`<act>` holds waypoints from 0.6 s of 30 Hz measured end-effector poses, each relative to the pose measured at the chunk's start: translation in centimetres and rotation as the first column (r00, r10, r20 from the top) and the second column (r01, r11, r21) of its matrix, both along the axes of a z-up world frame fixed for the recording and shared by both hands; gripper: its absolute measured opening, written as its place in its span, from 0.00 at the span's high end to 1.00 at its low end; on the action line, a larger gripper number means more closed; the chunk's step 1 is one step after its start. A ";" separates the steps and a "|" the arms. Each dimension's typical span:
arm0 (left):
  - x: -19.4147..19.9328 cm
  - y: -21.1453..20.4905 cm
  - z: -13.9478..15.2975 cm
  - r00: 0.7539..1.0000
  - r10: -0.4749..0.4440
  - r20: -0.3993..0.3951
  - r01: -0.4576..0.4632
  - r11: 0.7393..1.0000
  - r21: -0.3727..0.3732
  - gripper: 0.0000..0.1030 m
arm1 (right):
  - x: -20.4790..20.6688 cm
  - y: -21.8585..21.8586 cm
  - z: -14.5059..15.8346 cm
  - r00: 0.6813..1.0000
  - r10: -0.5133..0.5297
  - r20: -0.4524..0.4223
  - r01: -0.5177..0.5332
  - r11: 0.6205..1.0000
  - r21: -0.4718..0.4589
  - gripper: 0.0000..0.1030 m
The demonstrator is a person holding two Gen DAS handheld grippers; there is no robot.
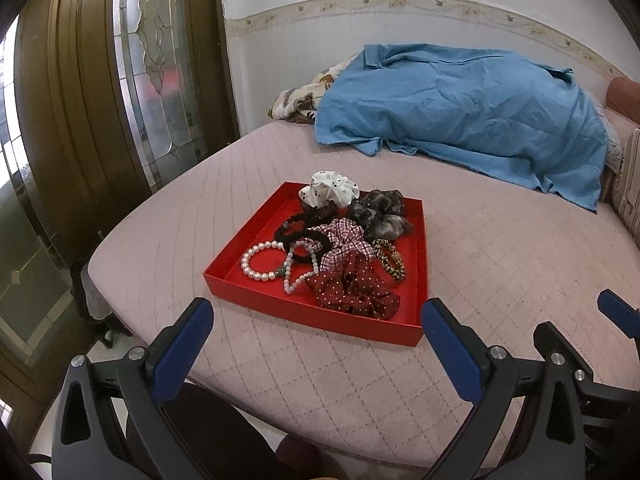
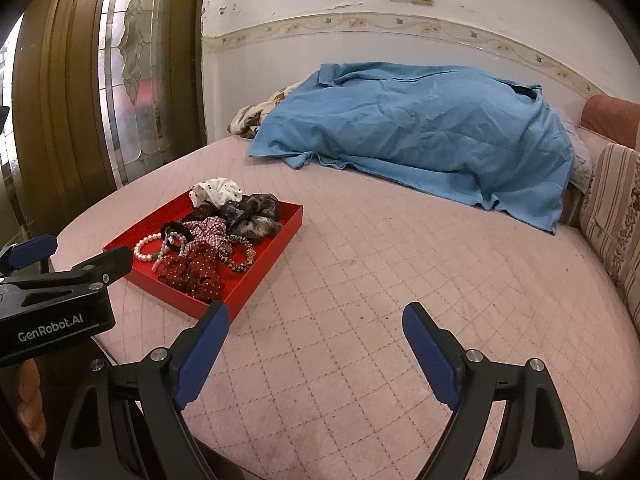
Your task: Organize jewelry
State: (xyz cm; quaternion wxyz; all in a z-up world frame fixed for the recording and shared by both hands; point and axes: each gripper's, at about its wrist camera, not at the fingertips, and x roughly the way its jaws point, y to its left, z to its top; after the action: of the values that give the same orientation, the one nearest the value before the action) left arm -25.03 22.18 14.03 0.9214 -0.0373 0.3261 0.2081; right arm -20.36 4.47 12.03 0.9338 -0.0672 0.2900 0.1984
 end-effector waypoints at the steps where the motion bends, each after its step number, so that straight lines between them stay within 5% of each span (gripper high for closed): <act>1: 0.0 0.0 0.0 1.000 0.001 -0.001 -0.001 1.000 -0.002 0.00 | 0.0 0.0 0.0 1.000 0.001 0.000 -0.001 1.000 -0.001 0.11; 18: -0.1 0.6 -0.3 1.000 0.011 0.005 -0.011 1.000 -0.009 0.00 | -0.1 0.5 -0.3 1.000 0.004 0.007 -0.004 1.000 -0.016 0.11</act>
State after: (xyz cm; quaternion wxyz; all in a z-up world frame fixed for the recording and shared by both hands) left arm -25.11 22.77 13.75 0.9209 -0.0439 0.3245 0.2116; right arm -20.46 4.95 11.78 0.9338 -0.0758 0.2883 0.1977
